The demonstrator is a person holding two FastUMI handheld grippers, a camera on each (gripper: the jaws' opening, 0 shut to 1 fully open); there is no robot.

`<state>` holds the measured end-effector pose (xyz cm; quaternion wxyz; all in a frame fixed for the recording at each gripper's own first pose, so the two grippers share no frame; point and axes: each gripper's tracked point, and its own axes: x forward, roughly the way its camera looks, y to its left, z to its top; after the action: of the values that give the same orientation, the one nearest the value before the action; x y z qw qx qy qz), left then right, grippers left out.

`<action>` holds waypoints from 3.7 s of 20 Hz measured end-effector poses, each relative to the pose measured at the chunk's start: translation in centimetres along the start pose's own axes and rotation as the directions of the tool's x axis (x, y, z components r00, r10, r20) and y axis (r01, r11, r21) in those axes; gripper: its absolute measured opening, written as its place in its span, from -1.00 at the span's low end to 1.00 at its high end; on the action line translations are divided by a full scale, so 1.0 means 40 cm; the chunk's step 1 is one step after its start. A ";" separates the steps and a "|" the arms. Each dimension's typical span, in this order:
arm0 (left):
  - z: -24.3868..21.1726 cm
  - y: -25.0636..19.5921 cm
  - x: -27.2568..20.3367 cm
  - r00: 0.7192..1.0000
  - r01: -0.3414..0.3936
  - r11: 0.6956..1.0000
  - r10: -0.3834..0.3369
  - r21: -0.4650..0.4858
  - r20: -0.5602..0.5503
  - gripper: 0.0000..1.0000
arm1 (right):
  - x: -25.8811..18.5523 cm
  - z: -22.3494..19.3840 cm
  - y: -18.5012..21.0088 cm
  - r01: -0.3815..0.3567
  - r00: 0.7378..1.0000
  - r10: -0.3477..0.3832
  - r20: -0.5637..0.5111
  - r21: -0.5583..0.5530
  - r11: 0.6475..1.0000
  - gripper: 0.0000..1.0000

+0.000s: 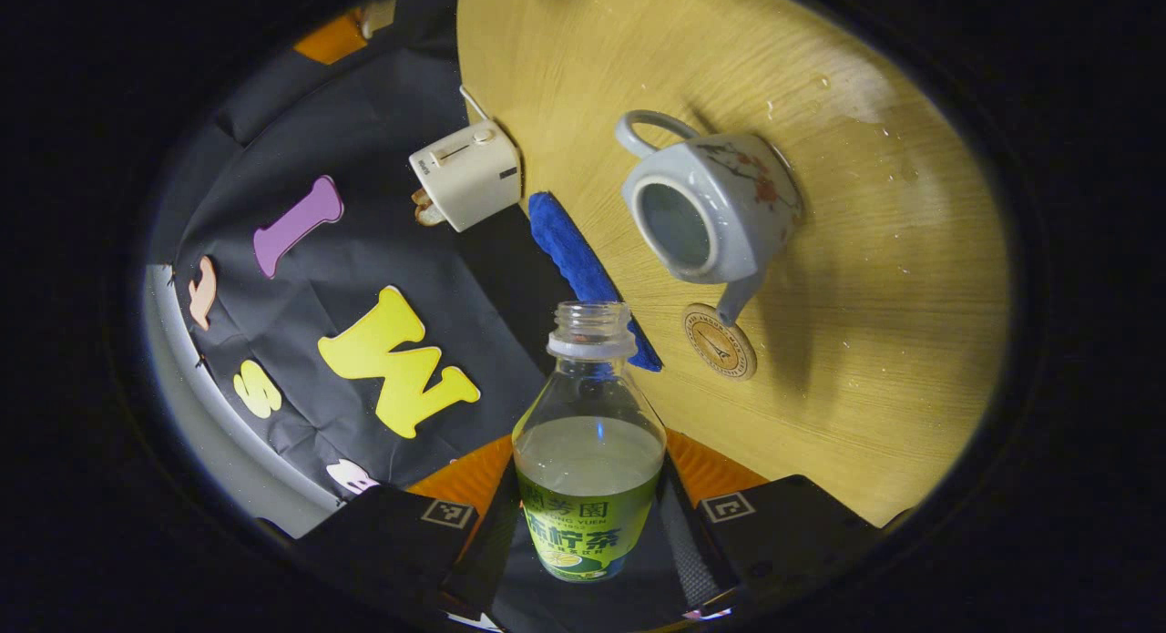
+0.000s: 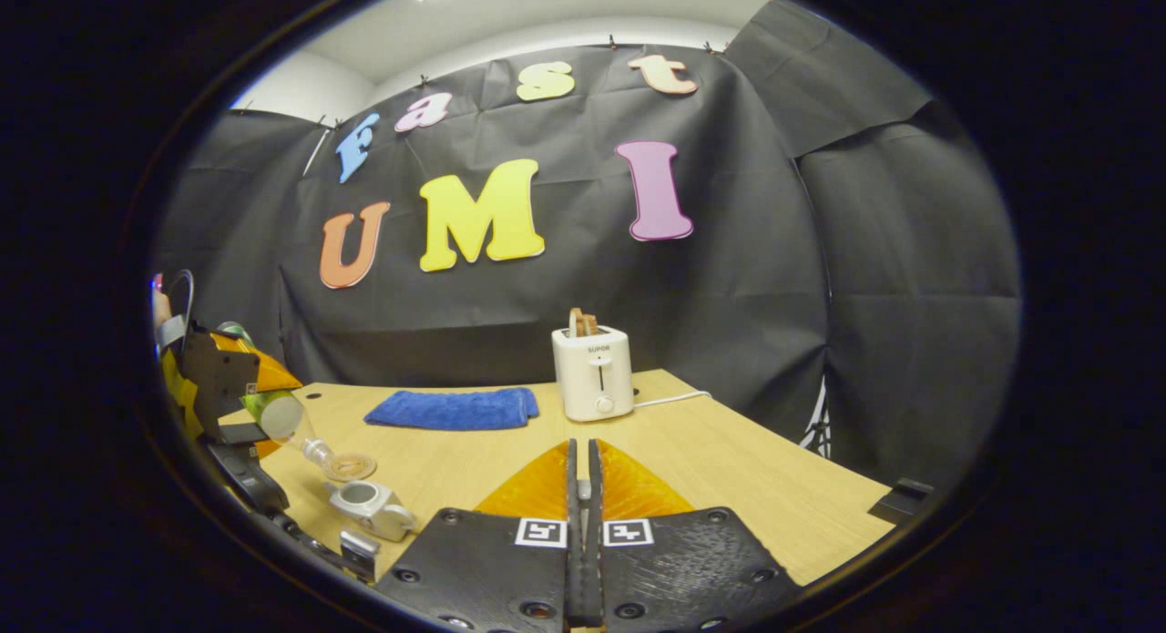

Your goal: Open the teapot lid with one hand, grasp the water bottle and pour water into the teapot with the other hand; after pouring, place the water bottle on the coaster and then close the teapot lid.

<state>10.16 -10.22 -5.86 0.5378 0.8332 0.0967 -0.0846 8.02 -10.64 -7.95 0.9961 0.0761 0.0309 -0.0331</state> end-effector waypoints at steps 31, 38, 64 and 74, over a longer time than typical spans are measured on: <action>-0.088 0.069 0.119 0.939 0.256 -0.435 0.324 -0.863 0.115 0.56 | 0.047 -0.101 0.008 0.012 0.998 -0.014 -0.060 -0.034 0.999 -1.00; -0.033 0.019 0.208 0.945 0.274 -0.464 0.294 -0.842 0.145 0.58 | 0.069 -0.144 -0.005 0.027 0.995 -0.031 -0.095 -0.040 0.999 -1.00; -0.191 0.202 0.026 0.913 0.240 -0.395 0.401 -0.887 0.069 0.85 | -0.026 -0.084 0.196 -0.142 0.989 0.136 -0.062 -0.097 0.985 -1.00; -0.240 0.058 -0.128 0.947 0.164 -0.406 0.319 -0.899 0.029 0.87 | -0.061 -0.019 0.372 -0.338 0.941 0.337 -0.041 -0.010 0.941 -0.99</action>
<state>6.17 -2.75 1.36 0.9987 -0.0163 -0.0178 -0.0444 6.59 4.29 -6.32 0.9868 0.0726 0.0370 0.1397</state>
